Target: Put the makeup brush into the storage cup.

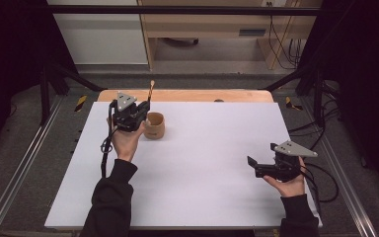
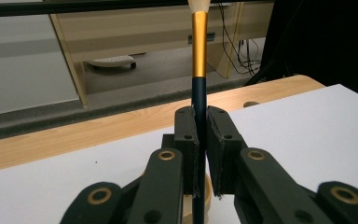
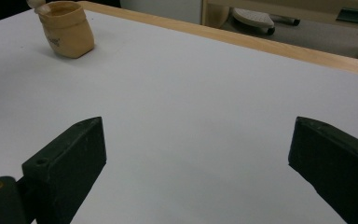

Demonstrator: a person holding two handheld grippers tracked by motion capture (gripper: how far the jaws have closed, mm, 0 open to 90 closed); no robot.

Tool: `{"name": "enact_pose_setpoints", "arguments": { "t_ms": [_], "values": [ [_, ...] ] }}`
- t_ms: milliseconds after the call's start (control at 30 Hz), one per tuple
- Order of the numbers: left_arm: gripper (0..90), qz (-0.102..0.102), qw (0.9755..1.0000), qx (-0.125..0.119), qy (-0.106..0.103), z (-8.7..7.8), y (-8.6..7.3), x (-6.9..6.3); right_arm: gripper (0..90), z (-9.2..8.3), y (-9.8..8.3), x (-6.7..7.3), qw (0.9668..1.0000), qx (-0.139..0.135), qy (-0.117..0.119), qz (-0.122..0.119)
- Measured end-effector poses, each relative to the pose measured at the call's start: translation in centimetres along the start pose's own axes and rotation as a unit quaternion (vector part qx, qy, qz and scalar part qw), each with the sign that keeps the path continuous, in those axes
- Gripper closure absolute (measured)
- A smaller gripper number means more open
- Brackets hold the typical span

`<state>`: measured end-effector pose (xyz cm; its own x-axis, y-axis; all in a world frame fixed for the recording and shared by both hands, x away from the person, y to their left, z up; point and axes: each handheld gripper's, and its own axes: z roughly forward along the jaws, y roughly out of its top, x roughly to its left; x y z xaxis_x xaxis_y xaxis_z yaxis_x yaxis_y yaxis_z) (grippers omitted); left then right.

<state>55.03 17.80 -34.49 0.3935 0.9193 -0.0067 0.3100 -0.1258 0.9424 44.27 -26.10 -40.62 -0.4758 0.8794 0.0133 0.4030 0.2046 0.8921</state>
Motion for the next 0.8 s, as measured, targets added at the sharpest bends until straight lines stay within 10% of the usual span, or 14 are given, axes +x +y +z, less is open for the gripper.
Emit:
{"name": "enact_pose_setpoints", "arguments": {
  "t_ms": [800],
  "values": [
    [82.8, 0.0, 0.9998, -0.002, 0.021, 3.6, 0.1, 0.4, 4.3, 0.1, -0.1, -0.1, 1.0, 0.0, -0.001, -0.001]
  ]
}}
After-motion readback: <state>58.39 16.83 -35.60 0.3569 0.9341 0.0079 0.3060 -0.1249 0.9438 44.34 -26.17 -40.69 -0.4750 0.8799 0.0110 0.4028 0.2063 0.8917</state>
